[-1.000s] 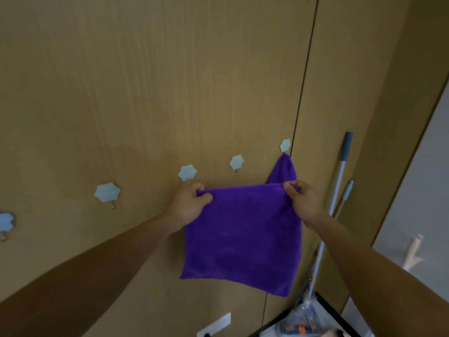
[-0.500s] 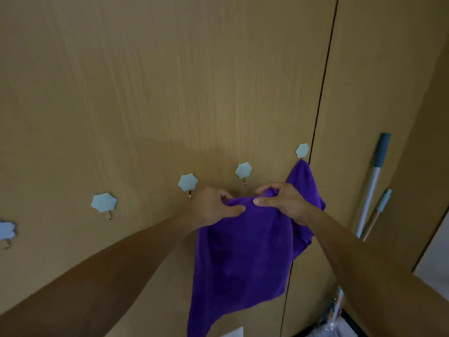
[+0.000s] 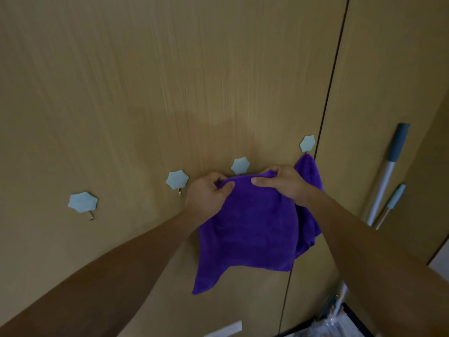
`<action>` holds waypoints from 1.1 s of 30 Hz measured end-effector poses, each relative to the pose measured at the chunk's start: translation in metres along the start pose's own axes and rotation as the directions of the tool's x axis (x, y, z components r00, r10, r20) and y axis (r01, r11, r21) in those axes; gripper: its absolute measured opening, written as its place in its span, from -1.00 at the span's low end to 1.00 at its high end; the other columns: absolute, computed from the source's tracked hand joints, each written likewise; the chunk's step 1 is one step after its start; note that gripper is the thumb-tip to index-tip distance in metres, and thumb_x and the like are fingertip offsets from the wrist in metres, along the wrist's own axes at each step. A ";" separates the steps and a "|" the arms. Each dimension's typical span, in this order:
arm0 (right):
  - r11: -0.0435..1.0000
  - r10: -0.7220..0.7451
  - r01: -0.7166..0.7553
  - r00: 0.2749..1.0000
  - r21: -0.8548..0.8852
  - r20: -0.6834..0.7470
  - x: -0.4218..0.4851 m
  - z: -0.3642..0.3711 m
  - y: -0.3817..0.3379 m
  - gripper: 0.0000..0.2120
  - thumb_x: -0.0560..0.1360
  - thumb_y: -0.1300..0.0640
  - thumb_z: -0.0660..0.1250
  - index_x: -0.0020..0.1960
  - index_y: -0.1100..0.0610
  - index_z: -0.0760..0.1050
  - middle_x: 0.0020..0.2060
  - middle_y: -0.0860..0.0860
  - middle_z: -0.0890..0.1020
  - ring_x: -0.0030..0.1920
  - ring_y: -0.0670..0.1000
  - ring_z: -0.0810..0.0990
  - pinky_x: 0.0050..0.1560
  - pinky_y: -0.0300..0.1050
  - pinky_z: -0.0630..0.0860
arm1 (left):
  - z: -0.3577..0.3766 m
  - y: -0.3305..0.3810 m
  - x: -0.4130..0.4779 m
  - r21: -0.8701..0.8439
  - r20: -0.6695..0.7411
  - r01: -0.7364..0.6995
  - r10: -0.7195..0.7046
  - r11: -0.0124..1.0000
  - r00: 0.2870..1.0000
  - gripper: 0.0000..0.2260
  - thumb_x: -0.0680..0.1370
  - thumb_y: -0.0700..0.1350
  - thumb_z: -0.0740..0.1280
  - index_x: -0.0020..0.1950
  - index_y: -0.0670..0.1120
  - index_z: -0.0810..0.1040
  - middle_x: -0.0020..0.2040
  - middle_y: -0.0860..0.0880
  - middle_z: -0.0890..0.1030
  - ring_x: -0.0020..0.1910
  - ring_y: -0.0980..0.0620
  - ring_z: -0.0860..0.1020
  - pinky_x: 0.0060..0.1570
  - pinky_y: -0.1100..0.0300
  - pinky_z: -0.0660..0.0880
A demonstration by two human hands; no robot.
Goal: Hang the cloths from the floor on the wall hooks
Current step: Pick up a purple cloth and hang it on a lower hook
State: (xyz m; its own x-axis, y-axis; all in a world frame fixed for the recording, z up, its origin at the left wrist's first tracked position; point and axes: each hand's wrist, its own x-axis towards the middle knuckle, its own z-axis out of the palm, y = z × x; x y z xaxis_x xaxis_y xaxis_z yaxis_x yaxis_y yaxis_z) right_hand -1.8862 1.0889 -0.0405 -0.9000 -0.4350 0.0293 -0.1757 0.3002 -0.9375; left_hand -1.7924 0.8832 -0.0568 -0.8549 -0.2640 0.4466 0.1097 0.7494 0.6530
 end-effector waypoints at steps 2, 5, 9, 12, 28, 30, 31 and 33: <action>0.995 -0.012 0.013 1.000 0.097 -0.012 0.001 -0.001 0.000 -0.64 0.27 -0.01 0.60 -0.05 0.15 0.62 -0.21 0.04 0.72 -0.20 -0.02 0.71 -0.26 -0.21 0.60 | 0.001 0.000 0.001 -0.161 0.012 0.058 -0.057 0.985 0.998 -0.85 0.49 0.13 0.37 -0.29 0.21 0.55 -0.33 0.20 0.60 -0.32 0.29 0.55 -0.37 0.41 0.41; 0.971 -0.078 0.103 0.990 0.217 -0.121 0.005 0.011 0.002 -0.75 0.33 0.06 0.57 -0.08 0.15 0.63 -0.22 0.04 0.72 -0.20 0.00 0.70 -0.24 -0.15 0.63 | 0.005 -0.002 0.003 -0.225 -0.033 0.109 -0.119 0.968 0.992 -0.83 0.51 0.11 0.34 -0.27 0.16 0.56 -0.34 0.16 0.62 -0.32 0.22 0.57 -0.36 0.35 0.44; 0.988 -0.091 0.123 0.951 0.094 -0.296 0.016 0.032 0.009 -0.78 0.36 -0.02 0.54 -0.16 0.10 0.61 -0.22 0.05 0.71 -0.15 0.07 0.68 -0.09 0.01 0.64 | 0.014 0.002 0.006 0.265 -0.138 0.054 -0.017 0.963 0.990 -0.79 0.57 0.12 0.21 -0.21 0.06 0.42 -0.46 0.11 0.46 -0.47 0.18 0.43 -0.50 0.26 0.23; 0.996 -0.091 0.088 0.922 -0.026 -0.377 0.021 0.039 0.018 -0.74 0.34 -0.15 0.50 -0.17 0.03 0.60 -0.26 0.00 0.69 -0.17 0.04 0.67 -0.08 0.11 0.62 | 0.018 0.005 0.011 0.446 -0.110 0.023 0.030 0.895 0.993 -0.78 0.57 0.09 0.16 -0.19 0.01 0.42 -0.43 0.11 0.42 -0.45 0.12 0.39 -0.49 0.25 0.20; 0.819 -0.175 -0.154 0.850 -0.552 -0.497 0.004 0.056 0.063 -0.69 0.44 -0.08 0.37 0.14 -0.02 0.52 0.15 0.03 0.49 0.20 0.13 0.39 0.19 0.08 0.39 | 0.046 -0.005 0.013 0.539 0.191 0.127 -0.268 0.833 0.944 -0.51 0.41 0.36 0.21 -0.40 -0.06 0.44 -0.47 0.02 0.49 -0.45 0.06 0.50 -0.44 0.22 0.35; 0.758 -0.312 -0.112 0.803 -0.643 -0.507 0.000 0.055 0.066 -0.69 0.47 -0.03 0.35 0.19 0.00 0.52 0.15 0.06 0.46 0.20 0.14 0.36 0.20 0.08 0.34 | 0.043 -0.006 0.009 0.654 0.212 0.011 -0.197 0.756 0.957 -0.49 0.39 0.40 0.21 -0.40 -0.05 0.44 -0.47 0.04 0.49 -0.47 0.07 0.48 -0.47 0.22 0.32; 0.763 -0.363 -0.042 0.797 -0.645 -0.483 -0.002 0.055 0.065 -0.73 0.51 -0.02 0.32 0.18 0.03 0.53 0.13 0.06 0.49 0.18 0.13 0.39 0.18 0.07 0.35 | 0.042 -0.008 0.005 0.708 0.217 -0.052 -0.147 0.704 0.965 -0.48 0.38 0.42 0.20 -0.38 -0.04 0.44 -0.47 0.04 0.49 -0.47 0.08 0.47 -0.49 0.22 0.28; 0.833 -0.384 0.135 0.839 -0.536 -0.385 -0.006 0.057 0.065 -0.71 0.60 -0.07 0.20 0.17 0.06 0.54 0.09 0.04 0.57 0.15 0.10 0.48 0.15 0.06 0.43 | 0.041 -0.013 -0.003 0.758 0.197 -0.142 -0.016 0.637 0.980 -0.50 0.39 0.40 0.22 -0.22 -0.05 0.46 -0.33 0.05 0.55 -0.38 0.05 0.51 -0.47 0.21 0.24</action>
State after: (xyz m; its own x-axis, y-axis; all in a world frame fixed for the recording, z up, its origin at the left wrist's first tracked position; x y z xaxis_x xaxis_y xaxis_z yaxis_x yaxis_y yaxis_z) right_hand -1.8691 1.0628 -0.1211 -0.8415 -0.1532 0.5180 -0.4817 0.6468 -0.5913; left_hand -1.8120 0.8989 -0.0918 -0.9396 -0.1513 0.3071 -0.1933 0.9748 -0.1111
